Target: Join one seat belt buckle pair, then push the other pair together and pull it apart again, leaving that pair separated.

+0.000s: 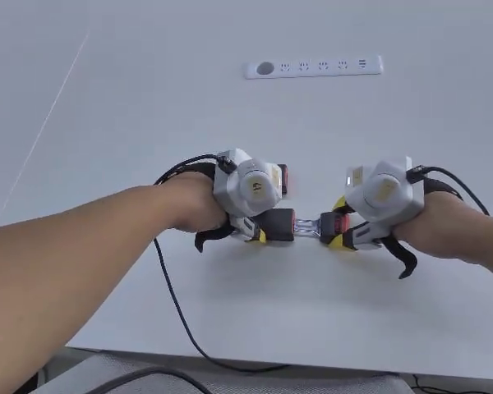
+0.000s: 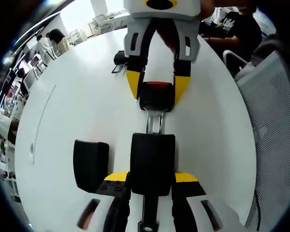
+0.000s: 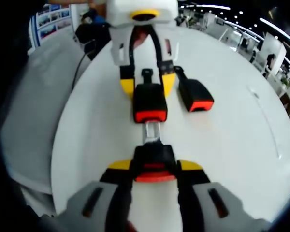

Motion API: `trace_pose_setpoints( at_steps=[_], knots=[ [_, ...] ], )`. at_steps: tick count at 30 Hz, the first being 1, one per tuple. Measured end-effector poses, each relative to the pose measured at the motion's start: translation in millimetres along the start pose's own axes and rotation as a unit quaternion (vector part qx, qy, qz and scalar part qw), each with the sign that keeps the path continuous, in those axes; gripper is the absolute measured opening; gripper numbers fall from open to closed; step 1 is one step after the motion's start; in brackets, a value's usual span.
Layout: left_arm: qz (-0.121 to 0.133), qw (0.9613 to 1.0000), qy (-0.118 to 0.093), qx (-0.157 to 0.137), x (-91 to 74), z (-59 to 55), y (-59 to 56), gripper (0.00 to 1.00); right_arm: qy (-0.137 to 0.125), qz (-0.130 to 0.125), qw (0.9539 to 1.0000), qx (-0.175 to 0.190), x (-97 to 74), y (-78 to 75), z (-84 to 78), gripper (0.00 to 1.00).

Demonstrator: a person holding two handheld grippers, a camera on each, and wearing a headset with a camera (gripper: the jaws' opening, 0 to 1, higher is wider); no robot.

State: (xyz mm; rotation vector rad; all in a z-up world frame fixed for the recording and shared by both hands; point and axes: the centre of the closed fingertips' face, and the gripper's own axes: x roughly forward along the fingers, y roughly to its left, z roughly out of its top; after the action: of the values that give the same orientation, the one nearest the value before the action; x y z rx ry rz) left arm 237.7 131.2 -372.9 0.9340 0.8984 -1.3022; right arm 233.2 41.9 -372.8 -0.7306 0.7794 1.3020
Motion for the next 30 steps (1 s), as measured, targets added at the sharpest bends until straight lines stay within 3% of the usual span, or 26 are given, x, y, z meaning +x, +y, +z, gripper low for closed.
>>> trace_pose_setpoints(
  at_steps=[30],
  knots=[
    [-0.006,1.0,-0.004,-0.002,0.5,-0.2,1.4,0.33,-0.01,0.003,0.9999,-0.01,6.2,0.6,15.5,0.35]
  ],
)
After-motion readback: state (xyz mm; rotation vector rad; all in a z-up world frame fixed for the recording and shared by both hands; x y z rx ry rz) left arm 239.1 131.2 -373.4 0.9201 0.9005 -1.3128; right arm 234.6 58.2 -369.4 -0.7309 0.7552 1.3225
